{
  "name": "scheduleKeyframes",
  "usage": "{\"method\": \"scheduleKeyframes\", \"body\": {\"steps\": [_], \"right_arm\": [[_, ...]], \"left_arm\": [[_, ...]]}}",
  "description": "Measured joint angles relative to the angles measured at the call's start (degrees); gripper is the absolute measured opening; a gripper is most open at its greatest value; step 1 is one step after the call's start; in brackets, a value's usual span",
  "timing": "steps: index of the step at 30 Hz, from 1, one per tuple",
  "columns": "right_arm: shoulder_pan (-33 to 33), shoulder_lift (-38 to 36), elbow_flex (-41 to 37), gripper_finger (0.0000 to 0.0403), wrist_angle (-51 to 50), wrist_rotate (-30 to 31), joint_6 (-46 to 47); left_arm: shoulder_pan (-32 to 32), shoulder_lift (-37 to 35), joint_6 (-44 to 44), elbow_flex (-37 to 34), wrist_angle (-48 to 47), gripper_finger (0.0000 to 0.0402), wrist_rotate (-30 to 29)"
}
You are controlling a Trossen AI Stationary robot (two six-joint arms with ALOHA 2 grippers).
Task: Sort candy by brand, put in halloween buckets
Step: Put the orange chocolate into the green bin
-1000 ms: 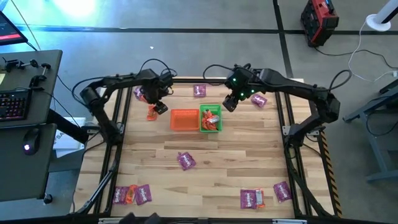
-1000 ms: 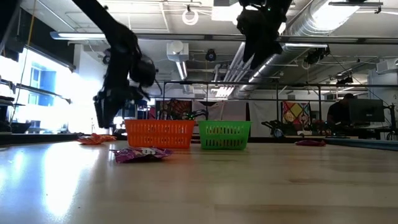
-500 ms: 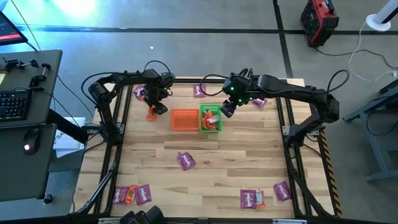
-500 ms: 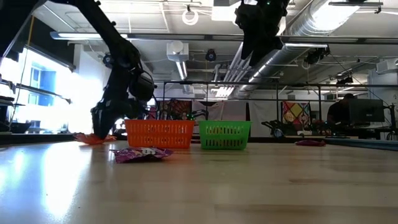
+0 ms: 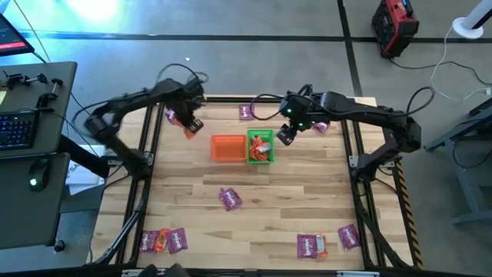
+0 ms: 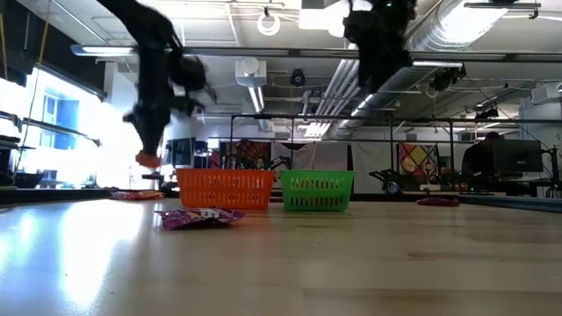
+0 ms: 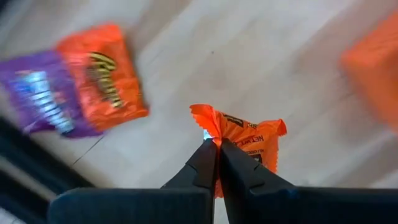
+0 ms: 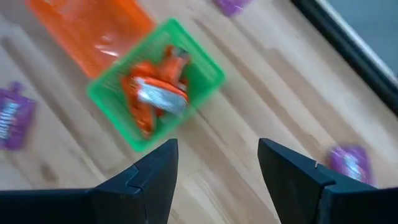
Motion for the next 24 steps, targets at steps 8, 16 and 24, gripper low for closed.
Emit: {"method": "scheduleKeyframes", "body": {"steps": [8, 16, 24], "right_arm": [[0.0, -5.71, 0.0, 0.0216, -6.1, 8.77, 5.13], [0.0, -8.78, 0.02, 0.0216, -6.07, 12.12, 6.92], [0.0, -8.87, 0.02, 0.0216, -6.34, 12.61, 5.73]], "left_arm": [[-16.72, -12.62, -12.0, 0.04, 9.09, 0.0001, 0.23], [-26.33, -3.22, -15.01, 0.13, 23.37, 0.0, -2.41], [-27.45, 4.99, -12.36, 2.84, 43.38, 0.0, -1.34]]}}
